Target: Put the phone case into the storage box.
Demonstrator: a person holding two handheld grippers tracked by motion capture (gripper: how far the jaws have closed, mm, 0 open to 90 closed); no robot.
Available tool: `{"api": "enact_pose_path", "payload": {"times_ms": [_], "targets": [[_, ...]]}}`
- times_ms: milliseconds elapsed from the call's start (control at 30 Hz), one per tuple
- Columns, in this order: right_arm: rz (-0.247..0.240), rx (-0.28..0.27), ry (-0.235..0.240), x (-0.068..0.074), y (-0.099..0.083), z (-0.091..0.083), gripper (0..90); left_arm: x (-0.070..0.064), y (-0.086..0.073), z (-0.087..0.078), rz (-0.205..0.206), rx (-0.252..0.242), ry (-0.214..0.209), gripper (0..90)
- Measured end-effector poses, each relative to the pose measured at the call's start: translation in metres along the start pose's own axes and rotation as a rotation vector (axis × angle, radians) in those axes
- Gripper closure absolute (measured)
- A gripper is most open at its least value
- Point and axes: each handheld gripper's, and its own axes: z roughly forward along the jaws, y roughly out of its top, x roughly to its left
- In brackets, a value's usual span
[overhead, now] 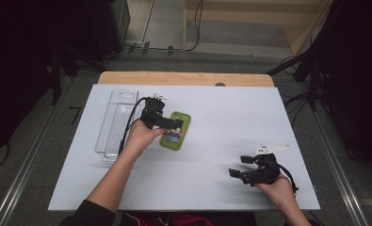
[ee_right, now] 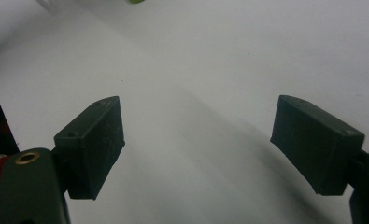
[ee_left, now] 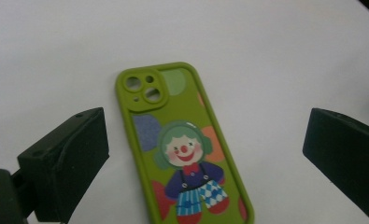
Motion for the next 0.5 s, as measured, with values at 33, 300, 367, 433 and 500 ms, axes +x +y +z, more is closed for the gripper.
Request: {"api": "enact_pose_path", "payload": {"times_ms": [33, 300, 367, 433, 500], "targets": [[-0.003, 0.002, -0.001, 0.0001, 0.0001, 0.0001, 15.4, -0.0009, 0.0012, 0.001, 0.003, 0.002, 0.002, 0.8], [0.002, -0.001, -0.001, -0.0002, -0.0003, -0.0001, 15.4, -0.0075, 0.0091, 0.0082, 0.012, -0.008, -0.014, 0.8], [0.003, -0.002, -0.001, -0.0002, -0.0004, -0.0003, 15.4, -0.0077, 0.0085, 0.0098, 0.011, -0.012, -0.013, 0.8], [0.003, -0.002, -0.002, -0.0003, -0.0006, -0.0005, 15.3, -0.0083, 0.0077, 0.0101, 0.009, -0.022, -0.008, 0.8], [0.004, -0.003, -0.002, -0.0004, -0.0008, -0.0005, 15.3, -0.0085, 0.0075, 0.0101, 0.009, -0.027, -0.012, 0.8]]}}
